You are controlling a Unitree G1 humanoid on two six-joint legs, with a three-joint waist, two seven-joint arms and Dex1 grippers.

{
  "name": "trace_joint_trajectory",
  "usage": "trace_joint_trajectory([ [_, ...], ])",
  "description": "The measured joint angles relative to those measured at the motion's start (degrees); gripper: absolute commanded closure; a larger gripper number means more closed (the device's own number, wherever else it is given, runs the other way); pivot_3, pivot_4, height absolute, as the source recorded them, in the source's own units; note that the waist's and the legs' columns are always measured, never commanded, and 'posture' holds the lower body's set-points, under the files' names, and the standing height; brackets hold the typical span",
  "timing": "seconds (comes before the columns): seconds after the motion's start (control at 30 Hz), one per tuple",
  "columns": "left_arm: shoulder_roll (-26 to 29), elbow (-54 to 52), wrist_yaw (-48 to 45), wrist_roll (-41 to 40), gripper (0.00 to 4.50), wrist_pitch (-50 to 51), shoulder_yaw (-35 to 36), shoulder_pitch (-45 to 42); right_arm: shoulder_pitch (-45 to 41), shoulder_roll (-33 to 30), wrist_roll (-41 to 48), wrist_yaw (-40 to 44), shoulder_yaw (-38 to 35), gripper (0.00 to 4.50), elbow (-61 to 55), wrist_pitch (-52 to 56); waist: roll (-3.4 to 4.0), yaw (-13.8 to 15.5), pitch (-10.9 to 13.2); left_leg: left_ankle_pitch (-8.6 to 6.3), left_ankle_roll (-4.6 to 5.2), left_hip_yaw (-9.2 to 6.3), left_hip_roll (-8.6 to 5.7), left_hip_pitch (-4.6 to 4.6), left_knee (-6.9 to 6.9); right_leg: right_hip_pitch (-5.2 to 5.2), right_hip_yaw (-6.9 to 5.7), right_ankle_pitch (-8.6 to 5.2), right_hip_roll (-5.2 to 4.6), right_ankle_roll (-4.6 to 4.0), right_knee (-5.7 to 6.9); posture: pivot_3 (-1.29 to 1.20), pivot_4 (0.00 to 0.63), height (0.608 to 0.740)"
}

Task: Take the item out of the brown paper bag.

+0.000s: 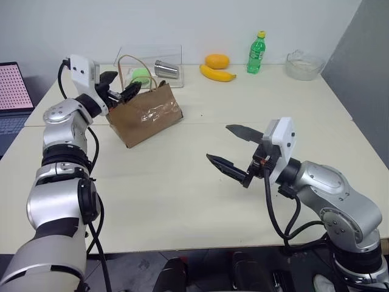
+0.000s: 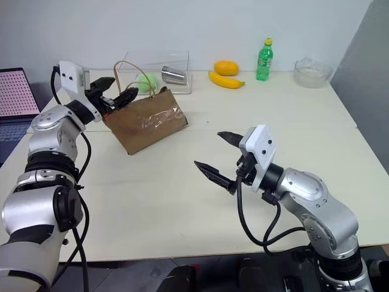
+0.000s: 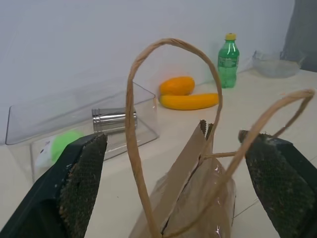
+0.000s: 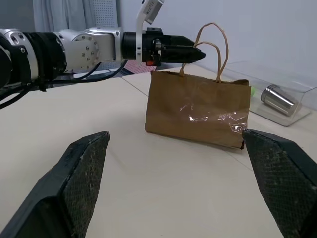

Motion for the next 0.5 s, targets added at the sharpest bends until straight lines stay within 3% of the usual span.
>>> trace_joint_trajectory([
  [0.5,-1.05,9.7,3.77,6.23,0.04,-1.17,-1.68,-10.58,0.14,0.01,-0.06,-0.07,0.5,0.0,0.0,0.0,-0.01,-0.1,0.01,0.0,0.0,0.01,-0.01,-0.01,0.0,-0.01,0.0,0.0,0.0,0.01,0.03,0.0,0.15,0.74],
])
